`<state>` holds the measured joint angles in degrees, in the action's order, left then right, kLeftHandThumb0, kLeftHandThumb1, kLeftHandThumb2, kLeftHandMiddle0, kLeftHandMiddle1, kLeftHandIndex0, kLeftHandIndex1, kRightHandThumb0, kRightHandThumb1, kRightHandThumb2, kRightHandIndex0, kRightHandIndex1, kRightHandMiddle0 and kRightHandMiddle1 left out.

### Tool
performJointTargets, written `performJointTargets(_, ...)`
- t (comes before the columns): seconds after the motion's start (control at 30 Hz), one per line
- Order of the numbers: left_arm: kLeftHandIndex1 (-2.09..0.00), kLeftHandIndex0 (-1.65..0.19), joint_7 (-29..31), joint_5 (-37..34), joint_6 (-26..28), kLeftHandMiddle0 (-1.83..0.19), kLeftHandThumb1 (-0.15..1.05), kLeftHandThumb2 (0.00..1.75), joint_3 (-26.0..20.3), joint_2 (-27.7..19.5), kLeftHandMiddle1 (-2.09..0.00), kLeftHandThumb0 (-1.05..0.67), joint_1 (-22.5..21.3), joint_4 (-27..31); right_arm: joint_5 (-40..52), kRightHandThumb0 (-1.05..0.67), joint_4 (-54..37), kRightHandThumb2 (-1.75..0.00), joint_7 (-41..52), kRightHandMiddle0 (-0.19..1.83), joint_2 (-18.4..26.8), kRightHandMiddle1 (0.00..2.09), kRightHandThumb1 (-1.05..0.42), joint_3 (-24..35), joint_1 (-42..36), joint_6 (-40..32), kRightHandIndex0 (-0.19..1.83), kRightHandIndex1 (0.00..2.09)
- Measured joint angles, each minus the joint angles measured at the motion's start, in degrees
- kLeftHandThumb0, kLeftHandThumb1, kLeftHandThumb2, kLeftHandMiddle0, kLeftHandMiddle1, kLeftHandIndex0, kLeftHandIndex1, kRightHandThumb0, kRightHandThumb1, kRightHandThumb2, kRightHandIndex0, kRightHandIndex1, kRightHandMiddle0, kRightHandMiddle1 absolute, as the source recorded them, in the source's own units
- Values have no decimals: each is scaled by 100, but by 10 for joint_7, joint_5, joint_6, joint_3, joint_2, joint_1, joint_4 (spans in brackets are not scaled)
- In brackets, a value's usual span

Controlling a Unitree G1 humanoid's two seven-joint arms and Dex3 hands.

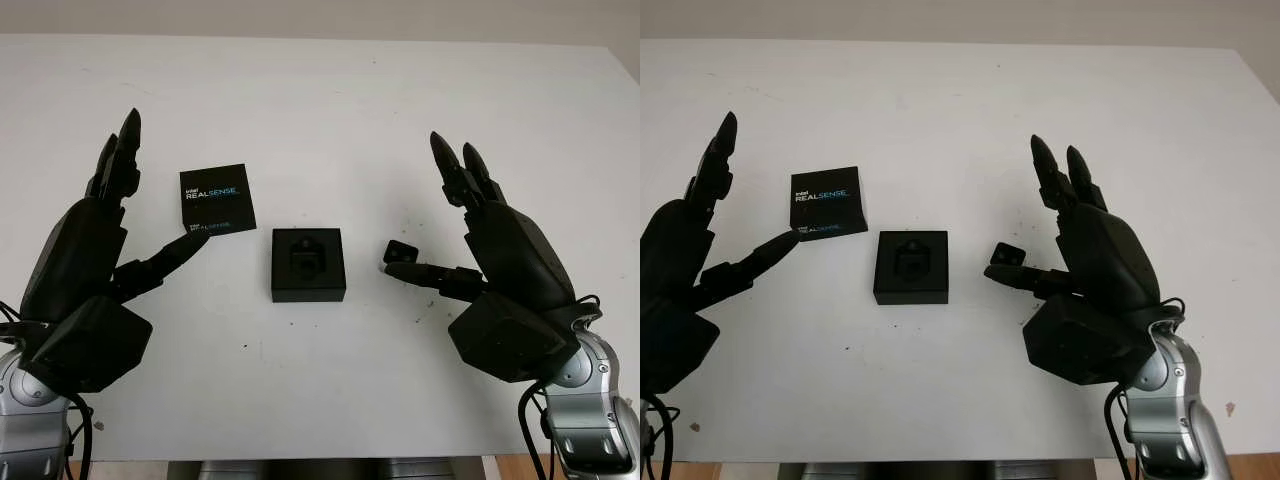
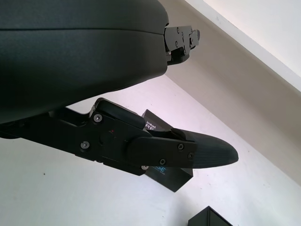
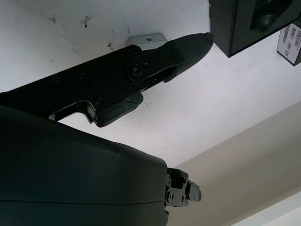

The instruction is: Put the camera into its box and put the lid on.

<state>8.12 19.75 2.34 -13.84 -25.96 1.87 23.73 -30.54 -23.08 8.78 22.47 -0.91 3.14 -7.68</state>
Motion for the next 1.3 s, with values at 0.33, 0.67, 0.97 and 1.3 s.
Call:
performJointTargets(0.33, -1, 19, -2, 6, -9, 19, 105, 38, 0, -2, 0, -78, 1, -1, -10, -77, 2, -5, -3, 3, 1, 11, -88, -2, 0, 0, -18, 2)
performJointTargets(0.67, -3, 19, -5, 9, -12, 19, 105, 37, -2, -2, 0, -77, 1, -1, -22, -73, 7, -5, -1, 28, 16, 15, -85, 6, -12, 5, -12, 6)
performJointTargets(0.97, -3, 19, 0, 1, -12, 19, 105, 34, -2, -6, 0, -77, 0, -5, -52, -74, 16, -5, -18, 40, 22, 13, -85, 2, -20, 9, -4, 9)
performJointTargets(1.3, -3, 19, 0, 2, -11, 19, 105, 33, 0, -10, 0, -77, -1, -9, -65, -73, 55, -6, -33, 45, 23, 11, -86, -6, -21, 24, -1, 8)
